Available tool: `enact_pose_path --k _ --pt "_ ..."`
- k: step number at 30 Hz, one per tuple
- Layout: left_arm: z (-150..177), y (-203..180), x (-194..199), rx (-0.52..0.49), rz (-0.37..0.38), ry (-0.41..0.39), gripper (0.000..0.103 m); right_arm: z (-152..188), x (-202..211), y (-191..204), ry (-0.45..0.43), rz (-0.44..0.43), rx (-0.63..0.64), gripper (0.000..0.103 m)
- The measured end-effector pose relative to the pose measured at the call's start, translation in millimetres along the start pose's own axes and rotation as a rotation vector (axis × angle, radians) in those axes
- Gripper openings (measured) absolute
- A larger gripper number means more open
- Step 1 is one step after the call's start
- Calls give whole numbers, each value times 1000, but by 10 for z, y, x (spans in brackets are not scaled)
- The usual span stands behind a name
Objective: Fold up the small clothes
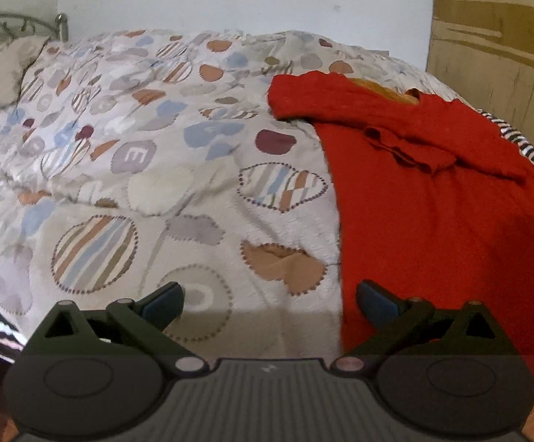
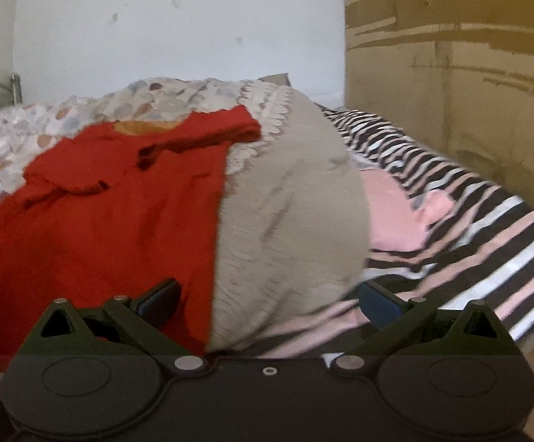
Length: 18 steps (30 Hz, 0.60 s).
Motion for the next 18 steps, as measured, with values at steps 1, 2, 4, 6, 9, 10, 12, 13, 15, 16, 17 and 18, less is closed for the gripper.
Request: enact_pose_path --k 1,2,4,6,9,10,12,13,15,16,17,18 --pt "-3 14 15 14 5 5 102 -5 11 -17 5 35 26 103" --pt "-10 27 32 25 9 10 102 4 34 -48 11 84 59 103" --pt "-23 35 79 33 11 9 102 5 111 -82 -4 109 86 103" --pt "-41 30 132 21 -5 -3 102 40 255 -33 -36 33 81 103" --pt "-64 5 209 1 -21 -22 102 161 389 155 -48 -34 154 103" --pt "-72 -8 232 -1 -17 -28 102 224 417 242 -50 -54 200 103" --pt "-92 -39 273 -3 -5 -36 102 346 422 429 -39 -80 291 103" --pt "-108 -57 282 -5 -1 -38 102 427 410 523 -32 -81 347 103" --pt "-130 -86 310 -12 2 -42 102 556 353 681 -26 -72 445 103" --pt "-139 -98 320 -15 1 -45 102 611 307 754 -22 -67 488 103" --pt "-150 -106 334 -17 1 -49 102 666 254 824 -18 -57 530 103" --pt "-160 -113 348 -19 2 -52 102 710 200 877 -15 -37 567 103"
Point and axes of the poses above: each gripper's, at about its wrist camera, not at the fingertips, and x roughly against the way its jaws point, y to its left, z to its underside, the point moved 9 cm from there along -x, roughly the way its jaws point
